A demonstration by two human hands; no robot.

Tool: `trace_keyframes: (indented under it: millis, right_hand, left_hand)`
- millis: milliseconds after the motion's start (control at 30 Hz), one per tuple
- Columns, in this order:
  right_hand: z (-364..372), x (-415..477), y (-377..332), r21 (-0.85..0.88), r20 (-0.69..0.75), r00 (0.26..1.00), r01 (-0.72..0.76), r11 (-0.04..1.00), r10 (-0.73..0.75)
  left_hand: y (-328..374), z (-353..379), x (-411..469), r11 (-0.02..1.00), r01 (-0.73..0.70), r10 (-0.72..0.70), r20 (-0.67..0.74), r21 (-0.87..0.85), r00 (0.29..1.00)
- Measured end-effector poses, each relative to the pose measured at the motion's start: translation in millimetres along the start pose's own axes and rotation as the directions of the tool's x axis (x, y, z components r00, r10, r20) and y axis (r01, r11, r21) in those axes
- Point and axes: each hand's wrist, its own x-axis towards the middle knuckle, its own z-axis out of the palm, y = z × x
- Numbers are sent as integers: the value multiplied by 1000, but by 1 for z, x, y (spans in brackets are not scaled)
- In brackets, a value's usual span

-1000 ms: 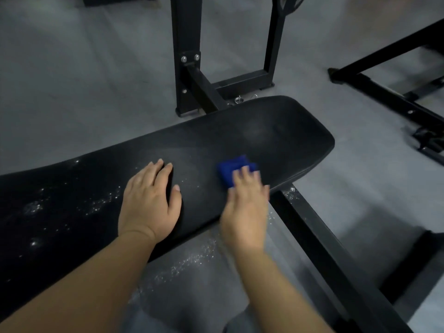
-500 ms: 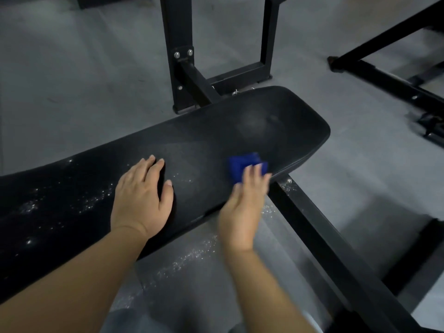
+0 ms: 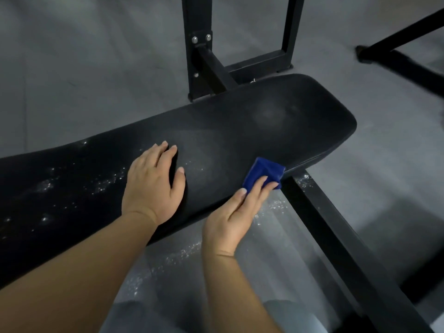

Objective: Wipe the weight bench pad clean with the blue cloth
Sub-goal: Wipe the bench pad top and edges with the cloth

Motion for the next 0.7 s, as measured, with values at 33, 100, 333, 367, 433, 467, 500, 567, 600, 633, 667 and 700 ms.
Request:
trace_keyframes:
  millis: [33,100,333,367,433,467,500,567,600,633,667,700]
  right_hand:
    - [-4,16,2,-7,-15,1000,2,1000,-2]
    - [-11,55,4,-3,-114,992,-52,999,51]
    - [2,-5,-5,77,-84,986,-140,987,147]
    - [6,-30,-4,69,-46,992,-117,991,120]
    - [17,-67,-5,31,73,997,0,1000,-2]
    - [22,-78,-6,-9,132,989,63,998,-61]
    - [24,-83,-6,-44,170,981,106,993,-97]
    - [19,-76,0,-32,224,964,155,987,-144]
    - [13,-61,5,-48,217,961,189,981,-174]
    - [8,-39,7,-110,176,963,225,968,-204]
    - [4,-14,6,-180,124,969,235,955,-215]
    - [0,13,3,-241,80,979,204,949,-190]
  left_hand:
    - [0,0,0,1000,0,0,-1,5,1000]
    - [0,1,0,1000,-6,6,0,15,1000]
    - [0,3,2,1000,1,-1,-24,12,1000]
    - [-1,3,2,1000,1,-1,-26,6,1000]
    - [-2,5,3,1000,-12,11,-36,-19,999]
    - [-3,5,3,999,-19,17,-47,-35,999]
    - [-3,6,2,998,-22,19,-57,-51,998]
    - [-5,6,-1,997,-12,7,-70,-71,998]
    - [-5,7,-3,997,-5,-1,-78,-79,997]
    - [-4,6,-4,996,4,-12,-91,-90,996]
    - [-4,6,-5,995,11,-22,-105,-101,994]
    - [-4,5,-5,995,11,-22,-111,-104,994]
